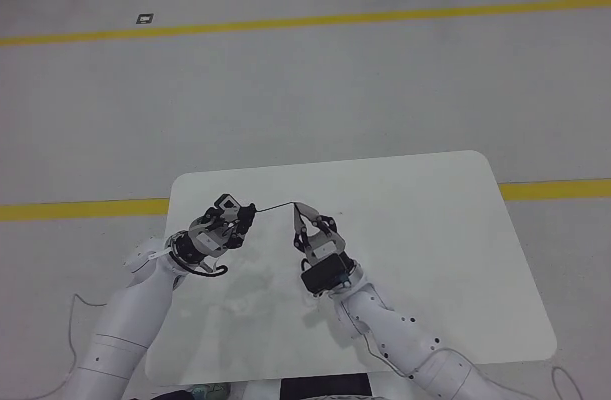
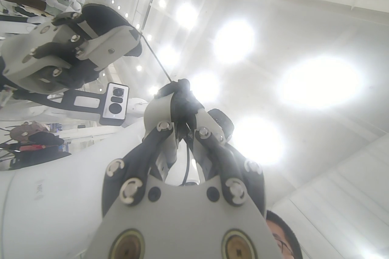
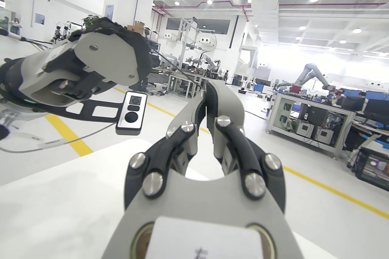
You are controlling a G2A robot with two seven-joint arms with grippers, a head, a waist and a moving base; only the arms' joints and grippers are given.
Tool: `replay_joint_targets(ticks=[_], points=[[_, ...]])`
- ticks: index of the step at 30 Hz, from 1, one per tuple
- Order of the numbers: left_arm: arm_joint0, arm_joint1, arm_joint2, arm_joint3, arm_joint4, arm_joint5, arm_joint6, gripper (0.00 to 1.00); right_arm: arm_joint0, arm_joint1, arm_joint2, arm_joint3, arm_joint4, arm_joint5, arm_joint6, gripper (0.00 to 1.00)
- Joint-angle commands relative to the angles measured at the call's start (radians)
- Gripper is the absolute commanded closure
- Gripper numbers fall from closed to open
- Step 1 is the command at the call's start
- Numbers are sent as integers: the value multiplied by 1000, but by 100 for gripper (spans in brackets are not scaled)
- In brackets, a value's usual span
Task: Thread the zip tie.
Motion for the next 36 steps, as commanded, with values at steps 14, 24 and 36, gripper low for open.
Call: replay_joint_targets(ticks=[14,24,36], points=[[0,0,0,0,0,0,0,100,-20,6,26,-12,0,0,-3,100],[0,0,0,0,0,0,0,100,-39,16,42,-27,0,0,-15,100],[0,0,0,0,0,0,0,100,-66,31,63,-47,0,0,-20,63]])
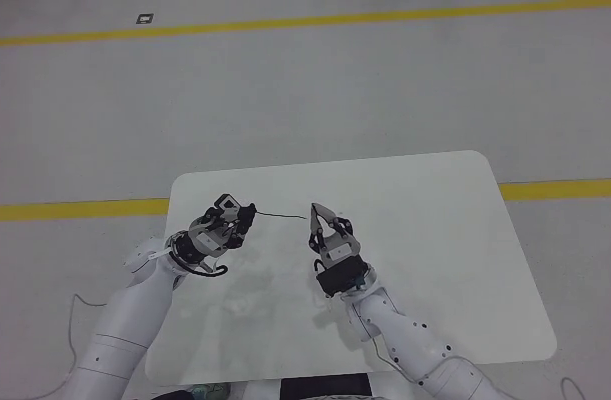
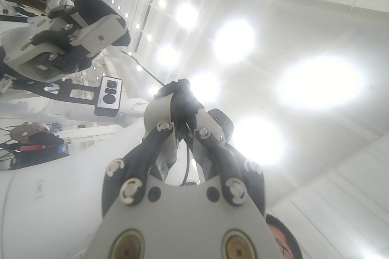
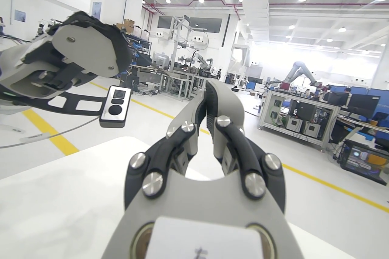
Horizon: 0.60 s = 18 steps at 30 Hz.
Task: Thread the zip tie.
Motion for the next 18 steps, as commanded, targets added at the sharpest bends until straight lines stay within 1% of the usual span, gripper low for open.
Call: replay_joint_targets(ticks=[1,5,7,10,15,18], points=[[0,0,0,0,0,0,0,100,-3,2,0,-4,0,0,6,0],[0,0,0,0,0,0,0,100,-2,3,-4,-5,0,0,10,0],[4,-1,6,-20,9,-2,28,100,-2,3,-4,-5,0,0,10,0],[12,1,2,-32,14,-4,31,100,-2,3,-4,-5,0,0,10,0],[21,6,-18,-47,29,-13,15,100,-2,3,-4,-5,0,0,10,0],[22,9,-27,-57,44,-20,-7,100,-2,3,-4,-5,0,0,10,0]])
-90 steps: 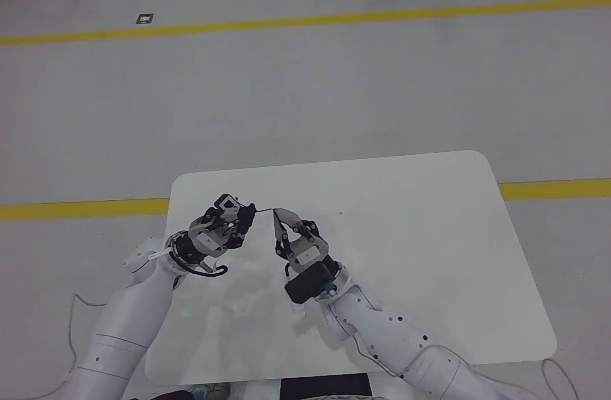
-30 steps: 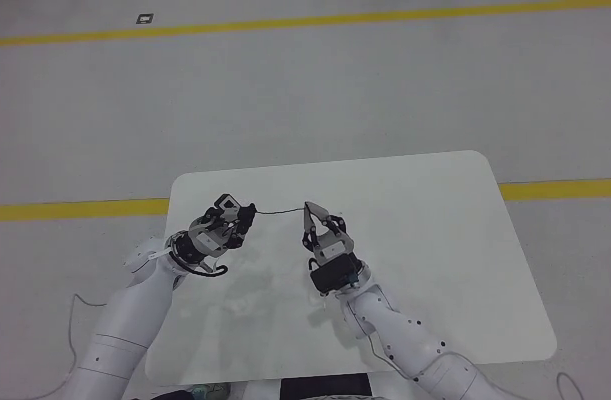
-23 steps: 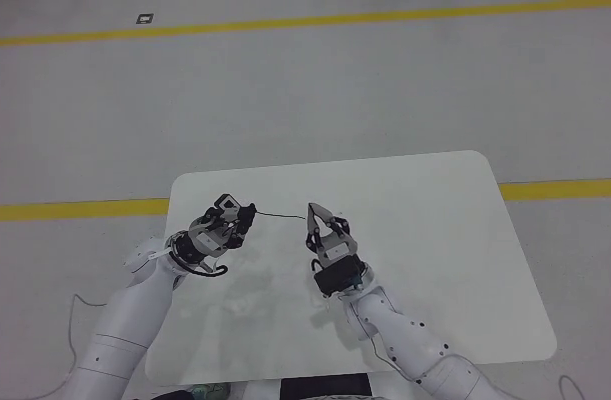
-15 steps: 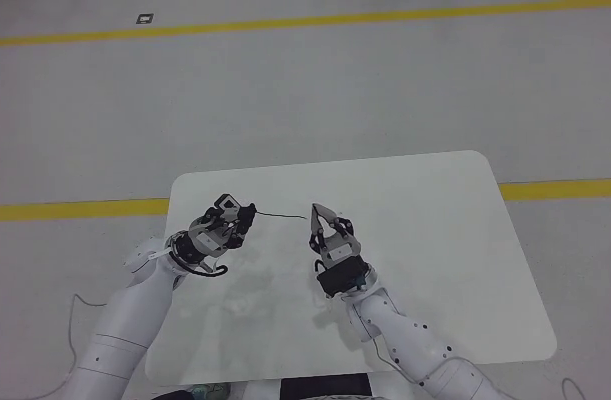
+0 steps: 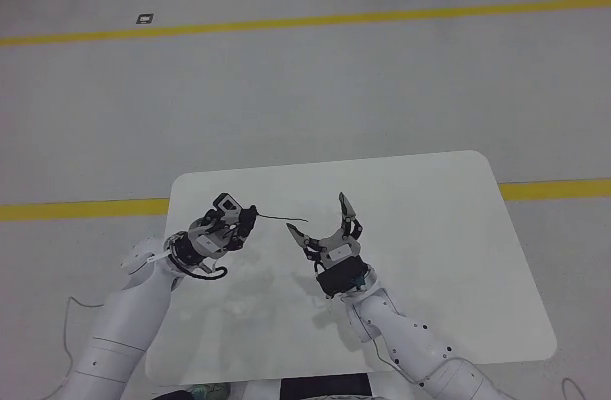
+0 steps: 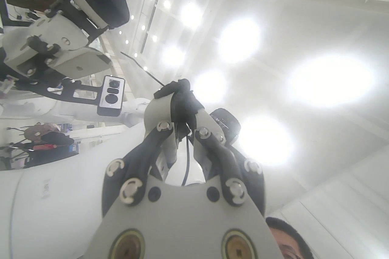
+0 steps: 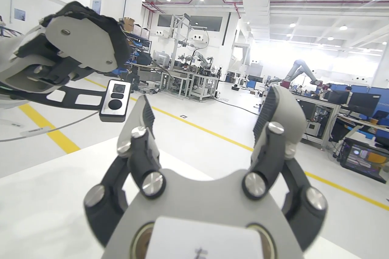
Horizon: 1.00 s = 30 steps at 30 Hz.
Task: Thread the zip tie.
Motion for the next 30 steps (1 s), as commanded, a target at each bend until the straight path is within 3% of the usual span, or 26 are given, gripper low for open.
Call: replay_joint_targets(ticks=[1,3,10,17,24,30], points=[[0,2,-5,-5,10,-5,-15,100,0,0,0,0,0,0,0,0],[-2,4,-3,-9,20,5,-45,100,0,0,0,0,0,0,0,0],[-2,4,-3,-9,20,5,-45,100,0,0,0,0,0,0,0,0],[-5,5,-36,-62,-8,-40,-52,100,0,0,0,0,0,0,0,0],[10,14,-84,-128,-18,-26,-85,100,0,0,0,0,0,0,0,0],[10,15,-84,-130,-13,-25,-92,100,0,0,0,0,0,0,0,0]])
